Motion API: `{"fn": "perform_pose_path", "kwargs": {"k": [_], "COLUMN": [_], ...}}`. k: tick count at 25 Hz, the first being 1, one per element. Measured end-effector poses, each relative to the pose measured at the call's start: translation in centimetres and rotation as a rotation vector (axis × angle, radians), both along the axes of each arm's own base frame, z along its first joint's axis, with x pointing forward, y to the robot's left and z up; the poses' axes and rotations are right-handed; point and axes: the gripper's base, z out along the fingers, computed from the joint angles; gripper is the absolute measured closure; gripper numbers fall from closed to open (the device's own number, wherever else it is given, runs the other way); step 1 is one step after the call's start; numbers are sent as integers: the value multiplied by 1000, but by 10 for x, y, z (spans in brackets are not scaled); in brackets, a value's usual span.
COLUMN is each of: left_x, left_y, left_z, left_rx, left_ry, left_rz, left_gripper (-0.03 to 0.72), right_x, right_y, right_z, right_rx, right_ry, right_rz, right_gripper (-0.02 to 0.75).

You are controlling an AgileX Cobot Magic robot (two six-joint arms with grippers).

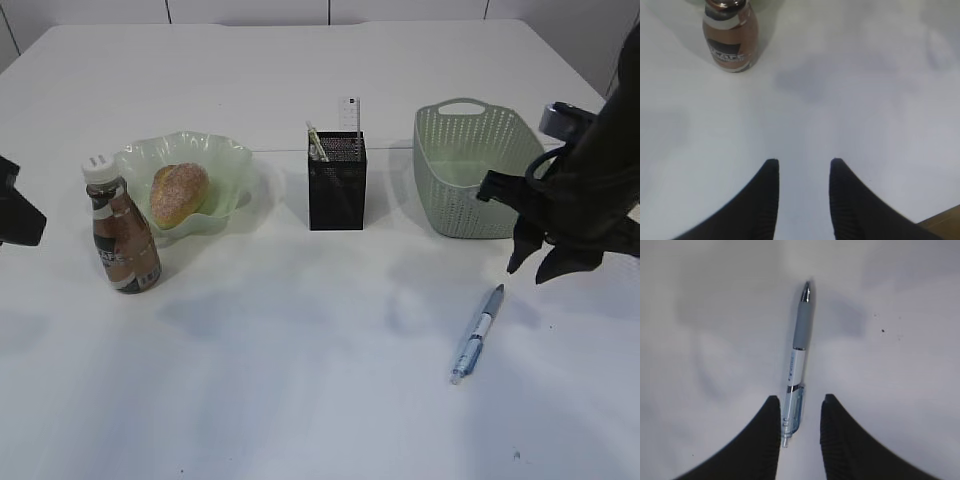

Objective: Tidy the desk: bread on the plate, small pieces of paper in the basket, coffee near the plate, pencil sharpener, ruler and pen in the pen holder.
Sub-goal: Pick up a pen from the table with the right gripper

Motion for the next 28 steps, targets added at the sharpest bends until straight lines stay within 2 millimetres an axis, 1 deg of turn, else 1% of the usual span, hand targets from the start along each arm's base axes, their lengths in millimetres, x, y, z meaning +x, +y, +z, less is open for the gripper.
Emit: {"fn": "perform_pose_path", "kwargs": {"k": [3, 10, 13, 15, 19, 22, 24, 28], "left_x": [-1, -2, -3, -4, -5, -3, 1, 11], "left_y": [-3, -8, -10, -15, -28, -34, -38, -45], "left_z": [1, 2, 3, 5, 14, 20, 19, 9], "left_rx": [9, 53, 35, -32, -268, -390, -445, -538], "left_ry": [-19, -81, -91, -82, -68, -70, -50, 34], "left_rz": [-79, -269, -301, -291, -234, -192, -170, -112], "left_gripper": [450, 450, 449, 450, 450, 450, 450, 449], "right_x": [7, 10, 11, 12, 13, 13, 13, 13], "right_y": [1, 2, 2, 2, 2, 2, 2, 2], "right_z": [-1, -8, -11, -10, -10, -10, -10, -10], "right_rx": [3, 7, 6, 9, 14, 16, 16, 14], "right_ry": [-5, 16, 17, 8, 1, -3, -3, -3], "right_rz": [-1, -14, -16, -21, -35, -38, -38, -37], "right_gripper": [503, 503, 503, 503, 503, 503, 503, 503]}}
